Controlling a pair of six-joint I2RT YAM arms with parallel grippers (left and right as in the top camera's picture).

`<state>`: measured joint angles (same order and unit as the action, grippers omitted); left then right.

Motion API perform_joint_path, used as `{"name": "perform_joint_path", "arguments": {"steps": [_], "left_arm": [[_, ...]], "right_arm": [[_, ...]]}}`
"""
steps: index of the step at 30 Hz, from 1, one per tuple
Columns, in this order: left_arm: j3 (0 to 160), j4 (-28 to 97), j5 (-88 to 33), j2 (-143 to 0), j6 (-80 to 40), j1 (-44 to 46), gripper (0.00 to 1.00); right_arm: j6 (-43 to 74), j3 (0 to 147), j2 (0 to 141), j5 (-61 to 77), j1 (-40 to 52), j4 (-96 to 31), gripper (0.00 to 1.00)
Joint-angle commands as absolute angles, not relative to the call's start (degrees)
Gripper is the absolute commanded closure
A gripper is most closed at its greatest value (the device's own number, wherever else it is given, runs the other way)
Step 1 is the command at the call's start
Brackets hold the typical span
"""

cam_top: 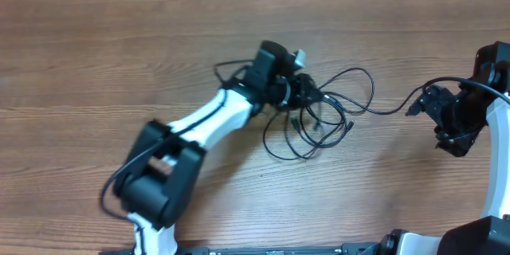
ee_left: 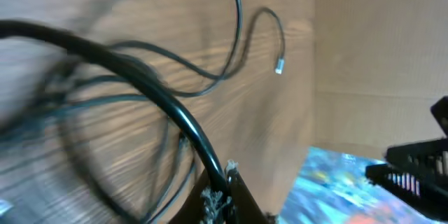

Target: Untangle cables

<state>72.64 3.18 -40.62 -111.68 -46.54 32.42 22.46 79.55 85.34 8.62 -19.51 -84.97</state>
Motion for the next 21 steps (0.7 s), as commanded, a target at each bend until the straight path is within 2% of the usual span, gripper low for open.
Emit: {"name": "perform_joint_path", "arguments": {"steps": [1, 5, 6, 8, 14, 21], "left_arm": [[73.5, 9.8, -34.3, -99.3, -32.3, 29.0, 0.96], [74.5, 19.2, -31.1, -89.6, -29.1, 24.5, 0.96], [75.8, 25.6, -31.2, -83.5, -29.1, 20.7, 0.96], [76.9, 29.0, -32.9, -79.7, -29.1, 17.9, 0.96], [77.4, 26.7, -46.1, -71.7, -29.1, 11.2, 0.96], [77.4, 29.2, -41.2, -65.5, -25.4, 5.0, 0.96]], "right_arm": [[22.2, 80.7, 84.9, 8.7, -19.6, -84.8, 0.08], [22.1, 80.7, 84.9, 10.1, -19.6, -84.8, 0.08], [18.0, 80.7, 84.9, 15.2, -19.2, -84.2, 0.08], [14.7, 80.7, 84.9, 18.6, -18.3, -83.9, 0.08], [13.0, 80.6, 84.9, 19.5, -12.2, -81.9, 0.08], [13.0, 80.6, 84.9, 19.6, -2.3, -78.6, 0.07]]}}
